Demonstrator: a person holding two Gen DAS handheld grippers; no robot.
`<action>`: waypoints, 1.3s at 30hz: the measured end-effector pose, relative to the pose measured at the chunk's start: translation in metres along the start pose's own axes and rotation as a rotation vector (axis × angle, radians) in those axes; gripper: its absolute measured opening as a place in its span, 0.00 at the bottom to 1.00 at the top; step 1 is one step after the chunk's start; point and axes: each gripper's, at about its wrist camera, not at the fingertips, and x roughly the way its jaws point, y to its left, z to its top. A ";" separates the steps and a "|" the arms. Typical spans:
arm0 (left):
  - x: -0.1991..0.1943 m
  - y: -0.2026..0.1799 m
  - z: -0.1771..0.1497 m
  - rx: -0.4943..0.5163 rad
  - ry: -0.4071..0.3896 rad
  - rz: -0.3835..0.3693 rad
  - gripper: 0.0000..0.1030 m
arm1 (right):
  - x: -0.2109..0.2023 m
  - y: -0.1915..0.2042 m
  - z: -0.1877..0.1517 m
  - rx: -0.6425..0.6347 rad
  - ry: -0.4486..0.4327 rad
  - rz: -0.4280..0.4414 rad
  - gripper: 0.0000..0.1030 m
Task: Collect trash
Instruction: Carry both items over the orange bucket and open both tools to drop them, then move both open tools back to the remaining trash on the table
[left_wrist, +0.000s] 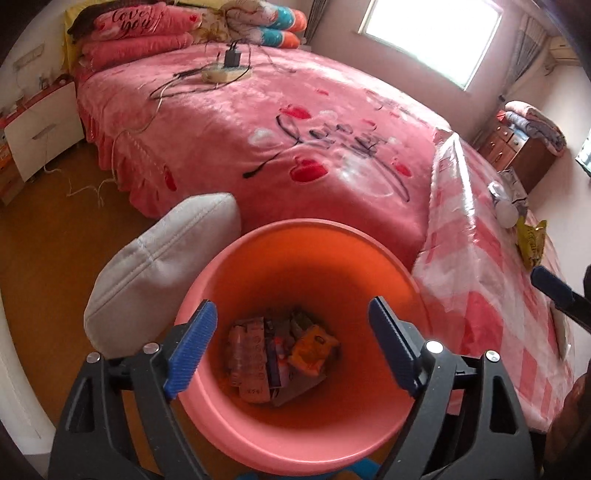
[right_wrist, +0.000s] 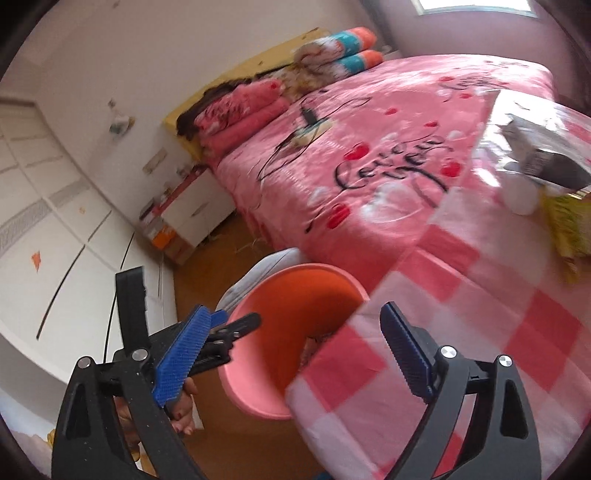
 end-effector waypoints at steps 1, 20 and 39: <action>-0.003 -0.004 -0.001 0.003 -0.018 -0.013 0.85 | -0.008 -0.007 -0.002 0.016 -0.022 -0.007 0.89; -0.026 -0.108 -0.003 0.206 -0.091 -0.133 0.87 | -0.083 -0.089 -0.047 0.189 -0.190 -0.085 0.92; -0.024 -0.202 -0.015 0.413 0.015 -0.154 0.87 | -0.141 -0.134 -0.058 0.207 -0.283 -0.205 0.92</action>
